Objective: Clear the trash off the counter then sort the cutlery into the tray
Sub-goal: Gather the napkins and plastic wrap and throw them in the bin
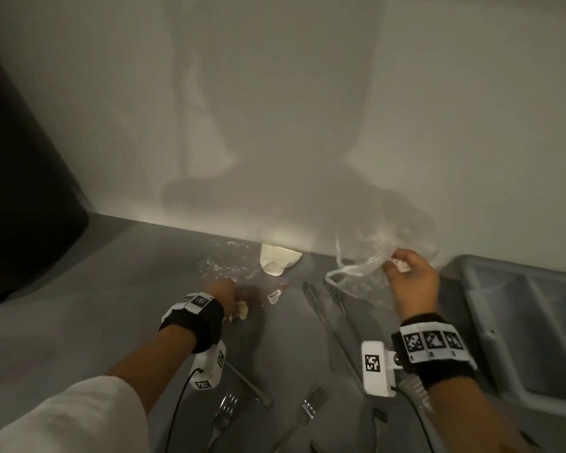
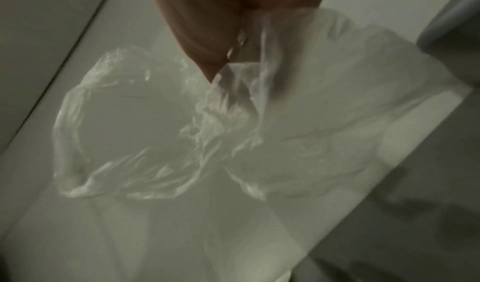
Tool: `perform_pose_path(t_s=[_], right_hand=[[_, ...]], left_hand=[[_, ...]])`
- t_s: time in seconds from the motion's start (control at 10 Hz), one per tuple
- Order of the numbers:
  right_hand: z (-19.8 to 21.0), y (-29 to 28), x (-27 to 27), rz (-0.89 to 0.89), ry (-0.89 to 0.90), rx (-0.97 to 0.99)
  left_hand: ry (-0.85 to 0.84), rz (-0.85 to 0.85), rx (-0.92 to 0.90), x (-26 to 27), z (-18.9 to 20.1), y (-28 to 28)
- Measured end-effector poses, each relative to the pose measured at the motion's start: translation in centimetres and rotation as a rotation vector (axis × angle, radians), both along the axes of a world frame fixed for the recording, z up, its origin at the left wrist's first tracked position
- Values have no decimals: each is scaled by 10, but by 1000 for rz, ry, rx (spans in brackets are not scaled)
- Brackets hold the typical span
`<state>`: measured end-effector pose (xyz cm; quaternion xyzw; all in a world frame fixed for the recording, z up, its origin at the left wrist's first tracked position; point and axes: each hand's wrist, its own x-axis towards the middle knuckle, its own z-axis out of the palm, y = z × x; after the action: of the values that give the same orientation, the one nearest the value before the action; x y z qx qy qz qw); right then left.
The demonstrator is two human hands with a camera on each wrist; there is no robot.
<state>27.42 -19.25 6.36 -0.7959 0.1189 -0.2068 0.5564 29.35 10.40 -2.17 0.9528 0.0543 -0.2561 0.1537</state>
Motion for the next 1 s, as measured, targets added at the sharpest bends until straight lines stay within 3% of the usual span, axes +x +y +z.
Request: perform_pose_path(t_s=[0.1, 0.2, 0.3, 0.4, 0.5, 0.6, 0.7, 0.9, 1.0], right_hand=[[2, -22, -18, -15, -26, -60], [-10, -38, -35, 5, -35, -78], [-19, -47, -48, 17, 7, 17], [-31, -53, -55, -2, 56, -40], [-33, -50, -63, -2, 112, -167], [-26, -42, -68, -19, 134, -166], [-28, -40, -69, -7, 158, -168], [-23, -56, -80, -68, 239, -229], [-15, -70, -94, -116, 201, -280]], left_hand=[[-60, -23, -102, 3, 10, -1], [-220, 51, -345, 14, 30, -6], [-321, 154, -514, 30, 43, -7], [-286, 138, -420, 46, 42, -10], [-203, 19, -312, 57, 33, -31], [-66, -106, -139, 68, 14, -54], [1, -154, -80, 72, 0, -66], [-211, -161, -71, 66, -9, -71], [-216, 104, -591, 43, 4, -67]])
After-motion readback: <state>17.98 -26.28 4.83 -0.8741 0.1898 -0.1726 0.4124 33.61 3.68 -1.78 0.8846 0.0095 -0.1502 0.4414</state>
